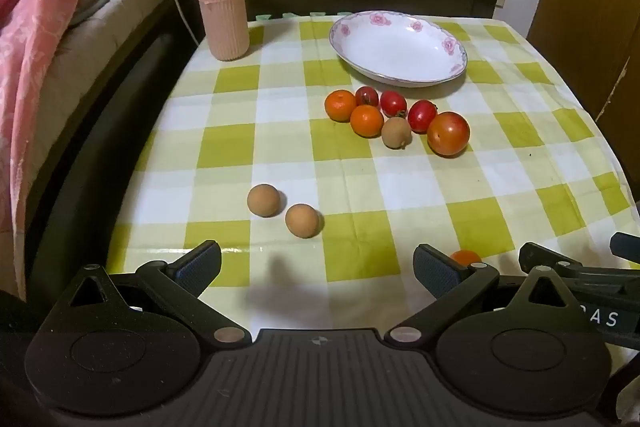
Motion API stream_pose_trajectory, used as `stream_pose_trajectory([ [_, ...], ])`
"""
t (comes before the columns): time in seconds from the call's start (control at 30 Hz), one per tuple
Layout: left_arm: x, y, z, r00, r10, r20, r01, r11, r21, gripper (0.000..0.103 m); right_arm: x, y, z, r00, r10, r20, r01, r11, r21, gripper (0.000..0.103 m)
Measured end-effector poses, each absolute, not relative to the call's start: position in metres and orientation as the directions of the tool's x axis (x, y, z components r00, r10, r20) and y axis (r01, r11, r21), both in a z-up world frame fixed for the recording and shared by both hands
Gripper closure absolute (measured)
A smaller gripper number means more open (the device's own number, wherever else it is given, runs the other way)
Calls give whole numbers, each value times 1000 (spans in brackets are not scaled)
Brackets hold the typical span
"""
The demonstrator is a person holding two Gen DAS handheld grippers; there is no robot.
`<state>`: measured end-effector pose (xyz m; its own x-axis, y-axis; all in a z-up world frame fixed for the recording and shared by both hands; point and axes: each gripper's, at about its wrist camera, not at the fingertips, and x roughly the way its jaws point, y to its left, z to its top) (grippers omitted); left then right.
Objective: Organize fruits
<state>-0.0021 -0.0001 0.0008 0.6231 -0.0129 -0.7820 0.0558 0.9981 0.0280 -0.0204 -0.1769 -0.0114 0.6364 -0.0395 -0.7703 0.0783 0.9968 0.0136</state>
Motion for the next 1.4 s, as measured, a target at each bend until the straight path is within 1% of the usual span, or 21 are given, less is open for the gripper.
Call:
stream_pose_trajectory([
  [0.3,-4,-3,-9,615,-12,-788,60,998,31,0,-21,-175,-12,633,-40,-773,78,997,13,1],
  [0.33,1,-1,-6,602,-18,-799,54,998,18,0,-22,-174,-12,633,-41,-773,78,997,12,1],
  [1.4,1,-1,-11,588,-6,-809,54,998,32,1,-17,-180,-13,628,-35,-777,88,996,26,1],
])
